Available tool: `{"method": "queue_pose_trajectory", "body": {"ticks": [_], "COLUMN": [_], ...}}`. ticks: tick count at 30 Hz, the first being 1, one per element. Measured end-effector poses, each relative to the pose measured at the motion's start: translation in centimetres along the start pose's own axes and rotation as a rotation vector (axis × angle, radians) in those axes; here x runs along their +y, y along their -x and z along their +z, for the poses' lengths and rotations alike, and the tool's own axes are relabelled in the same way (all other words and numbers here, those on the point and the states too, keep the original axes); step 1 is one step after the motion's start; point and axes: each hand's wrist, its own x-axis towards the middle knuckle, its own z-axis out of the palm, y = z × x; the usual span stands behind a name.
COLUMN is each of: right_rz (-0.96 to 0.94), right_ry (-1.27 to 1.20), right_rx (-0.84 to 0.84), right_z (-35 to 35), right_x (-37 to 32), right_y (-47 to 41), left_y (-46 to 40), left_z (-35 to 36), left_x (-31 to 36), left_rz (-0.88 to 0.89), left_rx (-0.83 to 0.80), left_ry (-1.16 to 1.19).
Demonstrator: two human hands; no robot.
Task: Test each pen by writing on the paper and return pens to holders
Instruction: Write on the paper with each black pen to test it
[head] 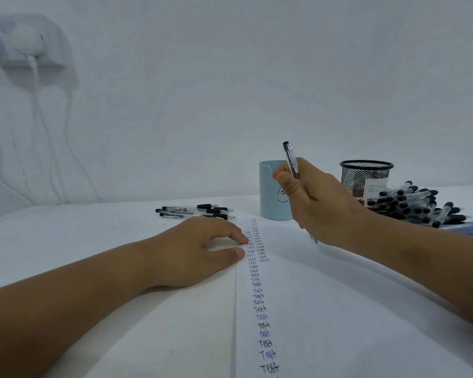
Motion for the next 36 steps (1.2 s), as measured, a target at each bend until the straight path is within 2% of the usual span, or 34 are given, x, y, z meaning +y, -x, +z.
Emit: {"method": "queue_pose_trajectory", "body": {"ticks": [7, 14, 22, 26, 31, 36], "right_rz": [-0.034, -0.109, -0.162, -0.198, -0.02, 0.177], "right_ry": [-0.054, 0.093, 0.257, 0.339, 0.554, 0.614], "right_rx": [-0.062, -0.071, -0.177, -0.151, -0.278, -0.284], "right_z": [-0.1, -0.3, -0.9, -2.9, -7.9, -14.2], "right_x": [0.2, -0.1, -0.5, -0.4, 1.4, 4.7], "right_y": [0.4, 0.4, 0.0, -1.2, -3.3, -3.6], "left_y": [0.0, 0.1, 0.2, 0.6, 1.3, 0.4], "left_z": [0.2, 0.2, 0.4, 0.6, 0.5, 1.0], "left_x": [0.2, 0.2, 1.0, 1.9, 2.7, 2.0], "left_rz": [0.005, 0.032, 0.065, 0.057, 0.044, 0.033], "left_rx": [0.042, 0.085, 0.167, 0.198, 0.224, 0.433], "left_ry": [-0.012, -0.019, 0.012, 0.044, 0.082, 0.149]}}
